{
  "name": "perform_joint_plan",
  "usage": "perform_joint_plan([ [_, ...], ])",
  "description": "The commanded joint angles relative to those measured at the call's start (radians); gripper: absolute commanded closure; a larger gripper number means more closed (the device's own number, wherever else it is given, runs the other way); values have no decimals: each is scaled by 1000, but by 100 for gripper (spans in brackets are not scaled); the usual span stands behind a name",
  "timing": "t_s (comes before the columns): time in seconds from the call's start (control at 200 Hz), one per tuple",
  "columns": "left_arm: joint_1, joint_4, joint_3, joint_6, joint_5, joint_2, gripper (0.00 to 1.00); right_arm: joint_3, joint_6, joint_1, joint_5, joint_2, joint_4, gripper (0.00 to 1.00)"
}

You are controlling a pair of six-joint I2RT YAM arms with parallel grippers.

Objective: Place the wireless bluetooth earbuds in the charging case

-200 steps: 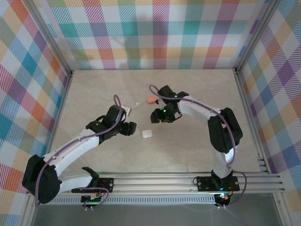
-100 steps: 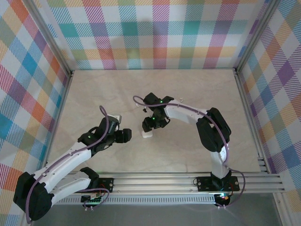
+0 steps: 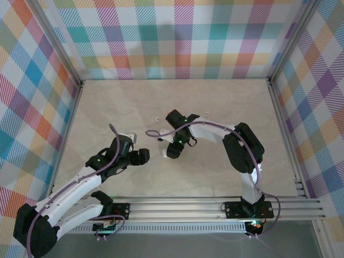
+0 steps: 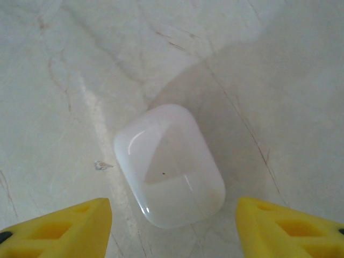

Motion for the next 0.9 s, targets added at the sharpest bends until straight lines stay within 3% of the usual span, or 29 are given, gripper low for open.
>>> perform_joint_plan([
  [0.0, 15, -15, -16, -29, 16, -19, 22, 30, -186, 2, -55, 4, 8, 37],
  [0.295, 25, 3, -21, -50, 25, -3, 22, 56, -268, 2, -48, 59, -33, 35],
  [0.635, 51, 12, -22, -68, 48, 14, 22, 146, -266, 3, -32, 148, -86, 35],
  [0.895, 88, 21, -30, -78, 83, 13, 22, 123, -277, 9, 14, 152, -75, 37],
])
